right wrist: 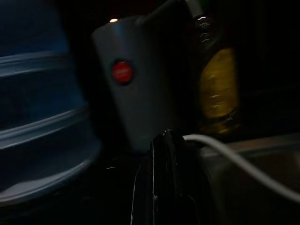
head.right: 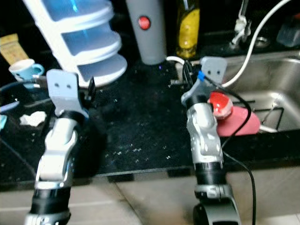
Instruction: Kitchen organization
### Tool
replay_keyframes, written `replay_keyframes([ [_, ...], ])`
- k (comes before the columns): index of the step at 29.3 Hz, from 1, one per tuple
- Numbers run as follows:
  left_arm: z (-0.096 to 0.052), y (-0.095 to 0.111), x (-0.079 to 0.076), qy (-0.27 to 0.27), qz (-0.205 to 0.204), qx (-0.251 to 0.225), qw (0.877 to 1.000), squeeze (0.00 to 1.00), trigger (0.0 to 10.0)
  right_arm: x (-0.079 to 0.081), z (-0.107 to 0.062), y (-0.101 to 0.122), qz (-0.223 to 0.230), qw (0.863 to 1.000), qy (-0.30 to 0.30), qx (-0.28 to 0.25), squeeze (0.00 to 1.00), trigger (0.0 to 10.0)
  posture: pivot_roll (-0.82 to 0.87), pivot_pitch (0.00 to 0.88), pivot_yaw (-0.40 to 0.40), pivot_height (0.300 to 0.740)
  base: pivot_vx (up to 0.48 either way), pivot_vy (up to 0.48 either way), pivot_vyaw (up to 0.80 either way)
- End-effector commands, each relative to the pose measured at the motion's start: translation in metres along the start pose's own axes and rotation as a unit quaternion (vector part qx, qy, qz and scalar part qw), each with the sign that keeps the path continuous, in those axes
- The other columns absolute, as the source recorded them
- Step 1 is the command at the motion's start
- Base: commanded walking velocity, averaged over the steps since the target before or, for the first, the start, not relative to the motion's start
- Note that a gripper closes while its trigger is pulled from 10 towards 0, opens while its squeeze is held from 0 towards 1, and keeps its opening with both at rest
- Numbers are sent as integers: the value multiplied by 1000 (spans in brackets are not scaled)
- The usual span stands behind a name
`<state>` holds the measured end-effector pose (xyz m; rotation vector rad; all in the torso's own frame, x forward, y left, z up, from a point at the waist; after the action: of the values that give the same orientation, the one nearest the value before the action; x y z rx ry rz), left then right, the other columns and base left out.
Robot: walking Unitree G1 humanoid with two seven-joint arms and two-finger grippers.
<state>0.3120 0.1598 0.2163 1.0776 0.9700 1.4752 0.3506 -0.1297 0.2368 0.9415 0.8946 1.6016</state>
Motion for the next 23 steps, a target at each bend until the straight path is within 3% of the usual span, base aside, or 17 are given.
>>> replay_keyframes([
  [1, -1, -2, 4, 1, 5, 7, 1000, 0, 10000, 4, 1, 0, 3, 1000, 4, 0, 0, 10000, 32, 0, 102, 740, 0, 289, 0],
  [17, 2, -5, 3, -6, 14, 16, 1000, 0, 10000, 3, 0, -1, 1, 1000, 2, 0, 0, 10000, 25, 0, 103, 740, 0, 17, 0],
  [19, 5, -10, 9, -9, 32, 42, 999, 0, 10000, 3, 1, -1, 0, 1000, 3, -1, 0, 10000, 25, 0, 103, 740, 0, 0, 0],
  [22, 13, -15, 26, -16, 89, 80, 993, 0, 10000, 1, 1, 0, -2, 1000, 2, -3, 0, 10000, 26, 0, 103, 740, 0, 0, 0],
  [23, 13, -15, 26, -16, 89, 80, 993, 0, 10000, 1, 1, 0, -2, 1000, 2, -3, 0, 10000, 26, 0, 103, 740, 0, 0, 0],
])
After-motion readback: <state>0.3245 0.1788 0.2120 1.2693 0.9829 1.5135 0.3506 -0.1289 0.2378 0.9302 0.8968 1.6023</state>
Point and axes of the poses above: a point about 5 cm out from each wrist's last joint towards the gripper, its own z axis pointing out of the wrist towards the gripper, its own y axis along the axis of the wrist's last joint, x = y × z, the point moved 1 cm from there along z, pointing out of the wrist towards the gripper
